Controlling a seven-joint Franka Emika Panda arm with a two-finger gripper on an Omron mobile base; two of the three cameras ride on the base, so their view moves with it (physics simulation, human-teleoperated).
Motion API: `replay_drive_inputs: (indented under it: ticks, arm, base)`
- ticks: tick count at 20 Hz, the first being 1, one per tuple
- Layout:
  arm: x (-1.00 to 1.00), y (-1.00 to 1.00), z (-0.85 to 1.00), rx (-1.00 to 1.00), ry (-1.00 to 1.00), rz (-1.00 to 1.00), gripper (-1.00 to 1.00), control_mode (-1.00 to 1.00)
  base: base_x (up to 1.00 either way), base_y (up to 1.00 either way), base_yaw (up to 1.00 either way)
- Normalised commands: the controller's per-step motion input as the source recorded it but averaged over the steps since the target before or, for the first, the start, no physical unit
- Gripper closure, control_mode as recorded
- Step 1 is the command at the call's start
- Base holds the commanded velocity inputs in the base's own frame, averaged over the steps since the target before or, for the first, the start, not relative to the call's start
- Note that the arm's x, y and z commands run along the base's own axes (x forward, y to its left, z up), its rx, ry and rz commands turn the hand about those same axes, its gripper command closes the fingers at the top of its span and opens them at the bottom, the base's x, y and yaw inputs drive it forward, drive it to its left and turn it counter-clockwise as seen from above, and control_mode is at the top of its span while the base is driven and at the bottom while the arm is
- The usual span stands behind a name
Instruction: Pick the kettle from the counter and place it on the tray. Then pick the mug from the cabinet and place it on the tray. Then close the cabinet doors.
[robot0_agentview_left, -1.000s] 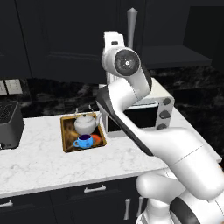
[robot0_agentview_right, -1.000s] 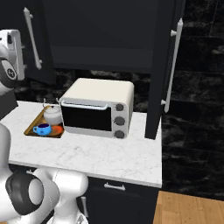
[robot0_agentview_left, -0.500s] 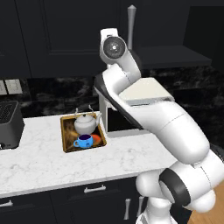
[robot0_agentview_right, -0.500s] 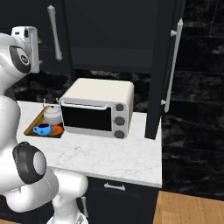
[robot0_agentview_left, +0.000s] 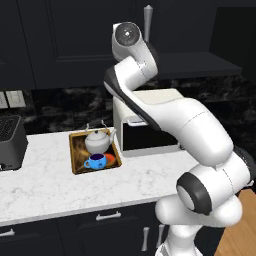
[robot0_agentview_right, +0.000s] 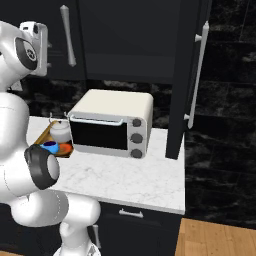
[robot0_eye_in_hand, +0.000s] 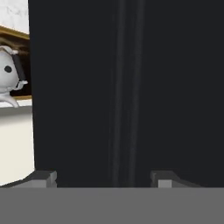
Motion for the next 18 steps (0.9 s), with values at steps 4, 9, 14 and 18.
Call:
replay_drive_inputs:
  ticks: [4, 9, 14, 18]
  arm:
    - [0.04, 0.09, -0.35, 0.00, 0.00, 0.06, -1.00, -1.00]
    - [-0.40, 0.08, -0.16, 0.00, 0.00, 0.16, -1.00, -1.00]
    - [-0.64, 0.13, 0.03, -0.01, 0.00, 0.06, -1.00, -1.00]
    - [-0.67, 0.00, 0.08, 0.00, 0.00, 0.00, -1.00, -1.00]
  base:
    - [0.00, 0.00, 0.00]
    - [0.00, 0.00, 0.00]
    - [0.00, 0.00, 0.00]
    - [0.00, 0.00, 0.00]
